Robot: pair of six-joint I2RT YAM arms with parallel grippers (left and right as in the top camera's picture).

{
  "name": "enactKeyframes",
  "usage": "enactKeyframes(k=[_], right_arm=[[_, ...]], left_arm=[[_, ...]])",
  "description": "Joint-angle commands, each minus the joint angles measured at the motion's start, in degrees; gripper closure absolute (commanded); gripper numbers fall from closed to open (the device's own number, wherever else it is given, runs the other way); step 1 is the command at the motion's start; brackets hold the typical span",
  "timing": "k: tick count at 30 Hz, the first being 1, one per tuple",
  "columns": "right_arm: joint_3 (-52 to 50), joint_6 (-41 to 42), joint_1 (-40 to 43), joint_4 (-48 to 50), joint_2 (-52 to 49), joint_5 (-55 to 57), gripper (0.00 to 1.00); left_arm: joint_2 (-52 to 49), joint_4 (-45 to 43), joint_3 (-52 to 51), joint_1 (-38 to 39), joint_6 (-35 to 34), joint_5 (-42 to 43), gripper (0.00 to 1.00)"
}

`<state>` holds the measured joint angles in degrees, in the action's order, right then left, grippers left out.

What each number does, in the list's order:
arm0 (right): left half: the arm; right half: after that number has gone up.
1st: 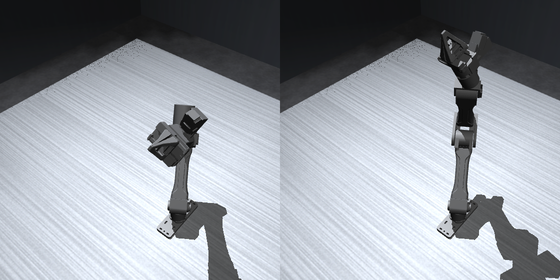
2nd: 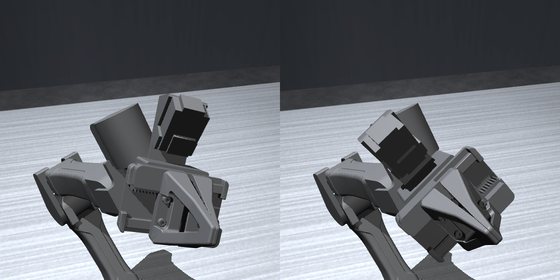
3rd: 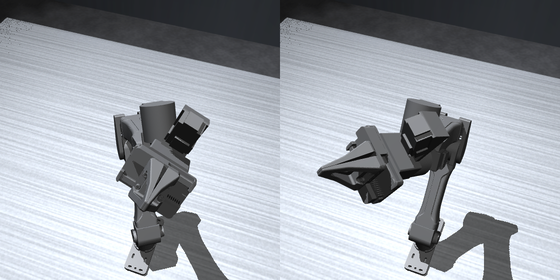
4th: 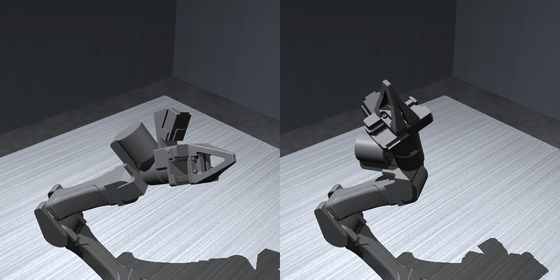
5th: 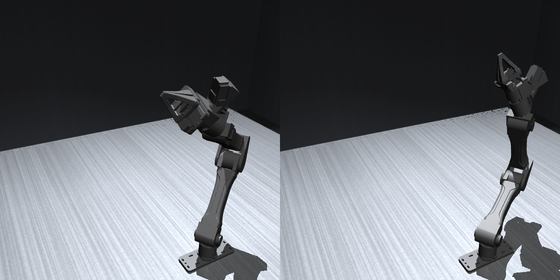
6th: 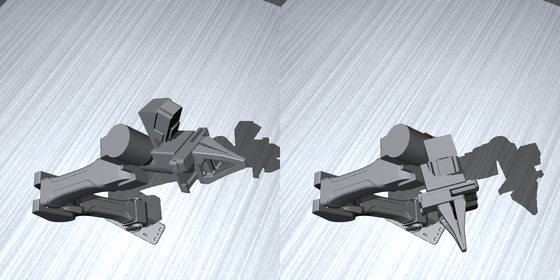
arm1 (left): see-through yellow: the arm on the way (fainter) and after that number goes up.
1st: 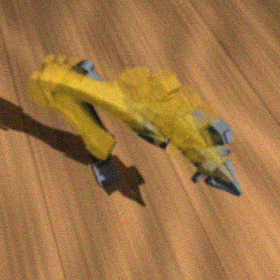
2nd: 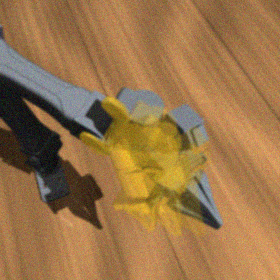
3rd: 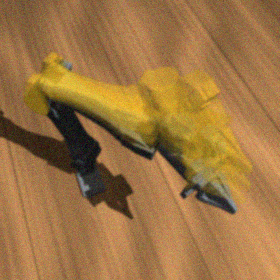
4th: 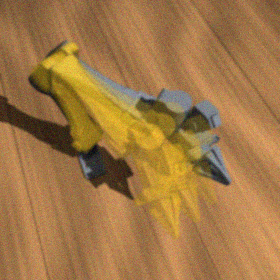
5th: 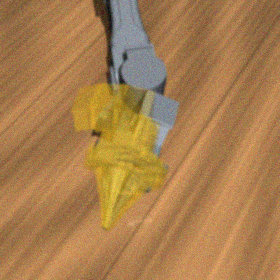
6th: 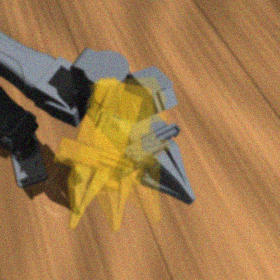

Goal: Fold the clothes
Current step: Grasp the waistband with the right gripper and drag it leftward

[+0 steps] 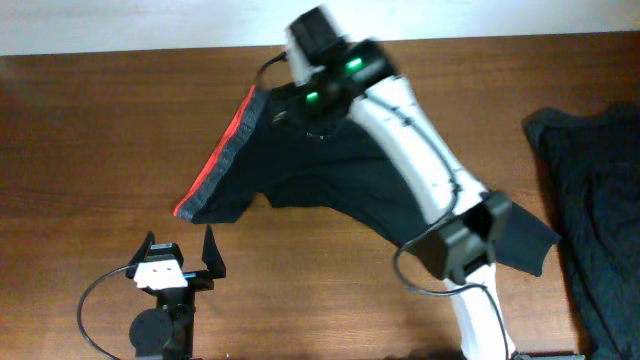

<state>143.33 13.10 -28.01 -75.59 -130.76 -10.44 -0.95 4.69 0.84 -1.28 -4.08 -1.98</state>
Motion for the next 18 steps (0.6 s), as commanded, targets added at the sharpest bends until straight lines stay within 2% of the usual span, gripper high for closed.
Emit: enactKeyframes(k=[1,8,12,18], right_arm=[[1.44,-0.61,5.07,-4.39,3.13,0.55,0.01],[1.44,-1.42,13.18,-15.02,3.48,0.57,0.01],[1.44,-4.42,15.58,-18.56,4.0,0.66,0.01],[1.31,-5.38,19.06,-21.77,4.11,0.59,0.01]], left_arm=[[0.33,-0.09,-0.31,0.15,0.7,-0.39,0.01],[0.33,-1.05,-0.31,0.11,0.7,-1.05,0.01],[0.28,-6.45,0.68,0.11,0.68,6.75,0.01],[-7.23,3.23,15.3,0.11,1.79,6.73,0.01]])
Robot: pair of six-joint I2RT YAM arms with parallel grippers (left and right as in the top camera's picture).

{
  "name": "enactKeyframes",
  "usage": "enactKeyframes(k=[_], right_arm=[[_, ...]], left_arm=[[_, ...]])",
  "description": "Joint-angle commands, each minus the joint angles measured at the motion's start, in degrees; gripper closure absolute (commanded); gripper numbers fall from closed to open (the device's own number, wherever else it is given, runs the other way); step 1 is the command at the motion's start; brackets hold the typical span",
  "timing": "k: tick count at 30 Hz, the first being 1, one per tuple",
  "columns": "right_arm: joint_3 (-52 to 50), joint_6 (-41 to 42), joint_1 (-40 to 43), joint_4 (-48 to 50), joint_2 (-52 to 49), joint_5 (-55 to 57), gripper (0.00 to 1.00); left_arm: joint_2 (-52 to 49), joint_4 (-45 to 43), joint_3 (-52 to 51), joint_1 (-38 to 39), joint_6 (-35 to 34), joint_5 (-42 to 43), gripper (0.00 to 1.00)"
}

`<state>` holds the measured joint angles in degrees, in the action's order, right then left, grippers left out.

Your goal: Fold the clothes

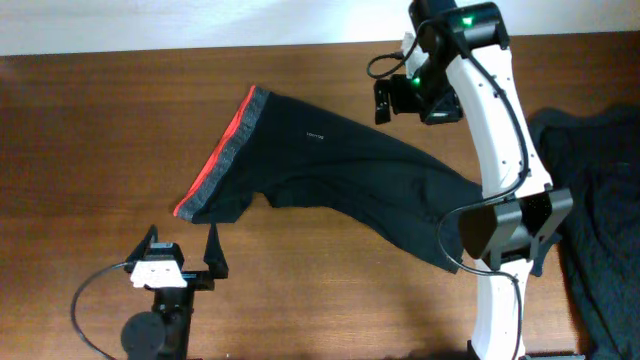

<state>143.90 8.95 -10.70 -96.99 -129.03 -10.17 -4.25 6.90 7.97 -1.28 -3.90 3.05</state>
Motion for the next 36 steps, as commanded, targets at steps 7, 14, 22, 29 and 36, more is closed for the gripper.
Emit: enactKeyframes(k=[7,14,22,29,36], right_arm=[[0.74,-1.22,3.34,-0.37,3.91,-2.05,0.01],[-0.37,-1.18,4.74,-0.37,11.34,-2.25,0.01],[-20.61,-1.2,10.6,-0.35,27.61,-1.99,0.01],[-44.57,-2.99,14.16,1.62,34.14,-1.84,0.1],[-61.77,-2.47,14.1,9.84,34.18,-2.75,0.96]], left_arm=[[-32.89,16.81,37.73,0.11,9.05,1.99,0.01],[-68.83,39.56,73.72,0.17,12.79,9.07,0.01],[-93.2,42.99,95.78,0.17,12.81,24.7,0.05],[-103.69,35.34,95.86,1.66,12.79,30.6,0.79],[-113.31,30.05,95.86,6.91,13.97,27.61,0.91]])
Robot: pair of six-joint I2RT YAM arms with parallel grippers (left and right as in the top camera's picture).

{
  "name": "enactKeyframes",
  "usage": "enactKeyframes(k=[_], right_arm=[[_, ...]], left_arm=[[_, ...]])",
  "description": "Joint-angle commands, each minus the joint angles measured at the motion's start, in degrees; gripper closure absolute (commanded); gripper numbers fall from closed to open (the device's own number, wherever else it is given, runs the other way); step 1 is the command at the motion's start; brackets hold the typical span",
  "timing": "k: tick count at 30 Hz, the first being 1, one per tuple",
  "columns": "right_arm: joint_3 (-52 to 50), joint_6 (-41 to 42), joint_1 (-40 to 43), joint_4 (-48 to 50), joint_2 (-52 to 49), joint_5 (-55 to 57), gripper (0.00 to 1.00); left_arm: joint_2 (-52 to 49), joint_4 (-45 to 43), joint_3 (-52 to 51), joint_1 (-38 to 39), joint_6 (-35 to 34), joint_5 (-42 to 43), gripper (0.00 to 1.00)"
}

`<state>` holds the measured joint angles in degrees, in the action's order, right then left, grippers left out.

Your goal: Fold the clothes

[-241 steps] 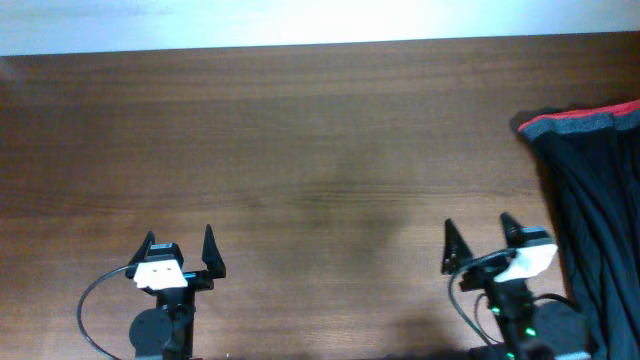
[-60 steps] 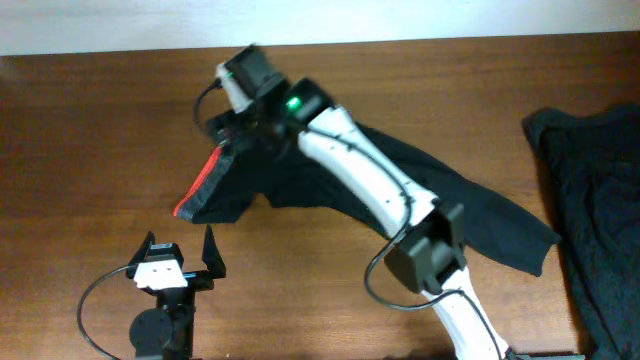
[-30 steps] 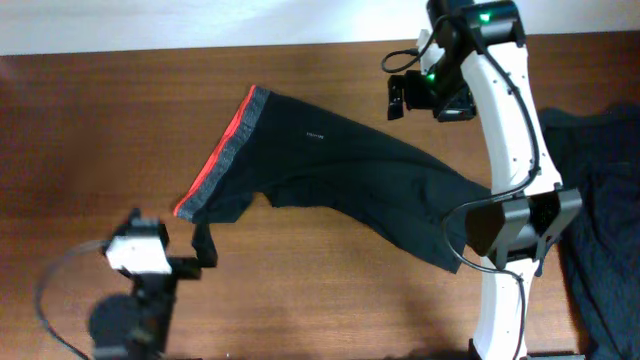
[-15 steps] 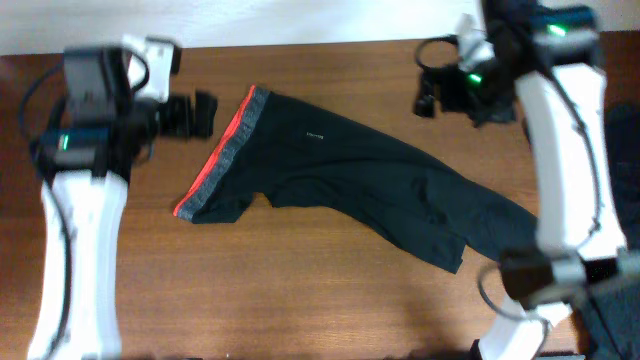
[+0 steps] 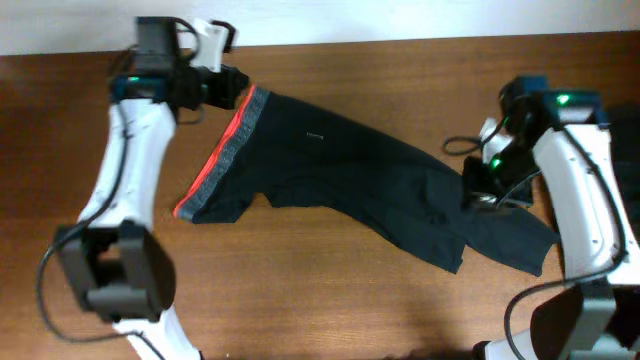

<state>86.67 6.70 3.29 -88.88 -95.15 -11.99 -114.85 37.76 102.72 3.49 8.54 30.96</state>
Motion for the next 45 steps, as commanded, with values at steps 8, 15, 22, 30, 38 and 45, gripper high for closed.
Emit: enactKeyframes(k=[8,15,22,30,38,45], right_arm=[[-20.41,4.04,0.13,15.34,0.28,-1.49,0.96],[-32.37,10.49,0.13,29.94,0.17,-1.05,0.96],[-37.66,15.54,0.13,38.27,0.13,6.73,0.96],[-39.01,16.31,0.13,42.45,0.13,7.34,0.96],[-39.01,16.28,0.11,41.79,0.13,7.32,0.96],[-37.64,14.34,0.11,40.19,0.31,3.98,0.96]], left_arm=[[-5.95,-3.76,1.11,4.35,2.67,-8.55,0.91],[-6.23,-3.61,1.09,4.24,2.75,-11.58,0.91],[-6.23,-3.63,1.09,4.24,2.78,-12.96,0.91],[-7.45,-3.65,1.05,4.24,3.8,-13.03,0.91],[-13.88,-7.67,1.03,4.24,4.22,-14.78,0.95],[-17.07,-11.61,1.05,4.24,4.24,-21.7,0.95]])
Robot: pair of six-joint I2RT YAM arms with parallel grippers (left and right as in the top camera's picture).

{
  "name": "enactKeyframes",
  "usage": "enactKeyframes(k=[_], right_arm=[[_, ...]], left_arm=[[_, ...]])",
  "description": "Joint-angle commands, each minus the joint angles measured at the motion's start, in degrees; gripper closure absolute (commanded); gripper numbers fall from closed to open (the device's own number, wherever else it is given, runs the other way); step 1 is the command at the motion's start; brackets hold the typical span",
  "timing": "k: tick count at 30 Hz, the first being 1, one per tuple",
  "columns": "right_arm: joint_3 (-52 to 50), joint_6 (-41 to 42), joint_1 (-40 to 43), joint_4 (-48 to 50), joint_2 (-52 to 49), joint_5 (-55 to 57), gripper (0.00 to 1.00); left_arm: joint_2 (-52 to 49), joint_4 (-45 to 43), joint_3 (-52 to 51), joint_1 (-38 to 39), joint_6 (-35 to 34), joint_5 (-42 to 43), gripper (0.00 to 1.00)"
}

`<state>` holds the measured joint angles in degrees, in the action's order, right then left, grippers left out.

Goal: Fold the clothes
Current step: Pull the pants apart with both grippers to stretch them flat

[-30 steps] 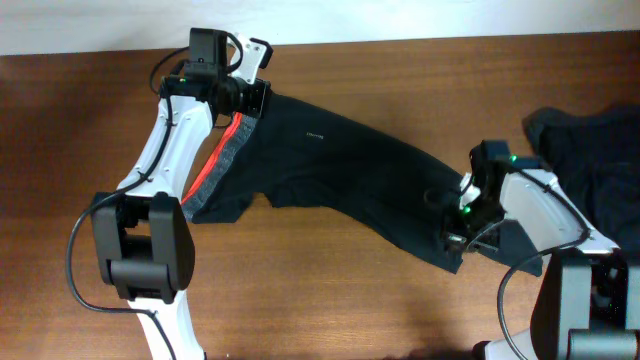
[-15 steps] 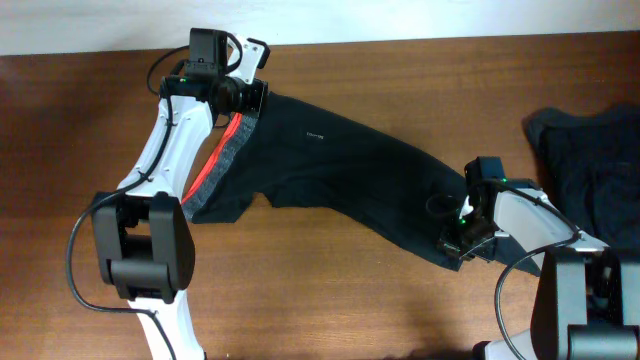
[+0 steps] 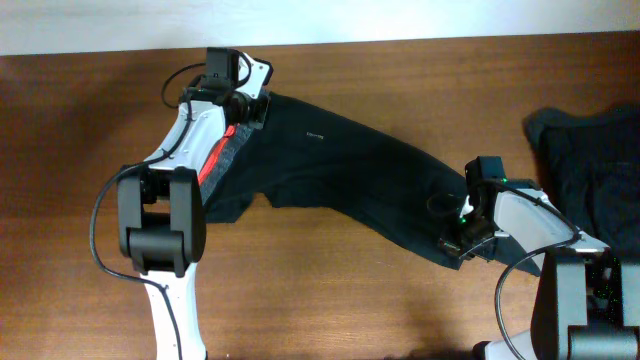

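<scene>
Black trousers [image 3: 350,165] with a red and grey waistband [image 3: 215,160] lie spread slantwise across the wooden table. My left gripper [image 3: 250,106] is down on the waistband's far corner; its jaws are hidden under the wrist. My right gripper [image 3: 454,243] sits on the end of the trouser leg at the lower right, and the cloth is bunched under it. The leg's end is partly hidden by the right arm.
A heap of dark clothes [image 3: 590,190] lies at the table's right edge, close behind the right arm. The table's far edge [image 3: 400,42] meets a white wall. Bare wood [image 3: 330,290] shows in front of the trousers.
My left gripper has moved right and down from beside the waistband onto its far corner. My right gripper has moved down-left onto the leg's end, which now lies drawn in to the left.
At first the right arm reached over the trousers to the waistband while the left arm rested at the front. Then the right arm was at the back right. Later the left arm was up by the waistband and the right by the leg. Now each is on its end.
</scene>
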<state>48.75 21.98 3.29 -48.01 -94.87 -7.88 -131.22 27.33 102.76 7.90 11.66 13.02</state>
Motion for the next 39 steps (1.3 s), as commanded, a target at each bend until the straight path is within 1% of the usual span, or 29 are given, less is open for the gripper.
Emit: enactKeyframes(k=[1,9,16,19,24,27,29,33,38,39], right_arm=[[0.85,-0.94,0.13,-1.4,0.02,-0.79,0.96],[7.52,-2.69,0.13,-7.98,0.02,-0.66,0.96],[8.22,-2.64,0.11,-8.2,-0.09,-0.31,0.96],[7.19,-2.62,0.11,-7.43,-0.11,-0.26,0.96],[3.23,-2.56,0.13,-2.25,-0.11,0.09,0.96],[1.14,-0.9,0.2,0.48,-0.11,6.43,0.96],[0.68,0.79,0.61,0.02,-0.11,10.62,0.96],[0.68,1.03,4.7,-3.48,-0.11,11.65,0.96],[0.2,0.52,12.04,-4.57,-0.11,11.45,0.96],[0.15,-0.94,13.14,-4.52,-0.11,10.19,0.96]], left_arm=[[-0.87,-1.64,0.98,-0.17,1.11,-4.13,0.95],[-3.82,-3.43,1.01,-0.17,1.11,-4.33,0.96],[-5.25,-3.39,0.98,-0.17,1.14,-4.33,0.96],[-6.29,-3.8,1.01,-0.17,1.14,-4.33,0.96],[-8.2,-3.69,0.98,-0.17,1.11,-4.33,0.96],[-8.35,-3.72,1.01,-0.17,1.11,-4.33,0.96],[-8.33,-3.8,1.03,-0.17,1.11,-4.76,0.96],[-8.33,-3.63,1.03,-0.24,1.14,-8.46,0.96],[-8.33,-3.74,1.03,-1.2,1.14,-8.33,0.96],[-8.33,-3.72,1.03,-1.46,1.14,-8.31,0.96]])
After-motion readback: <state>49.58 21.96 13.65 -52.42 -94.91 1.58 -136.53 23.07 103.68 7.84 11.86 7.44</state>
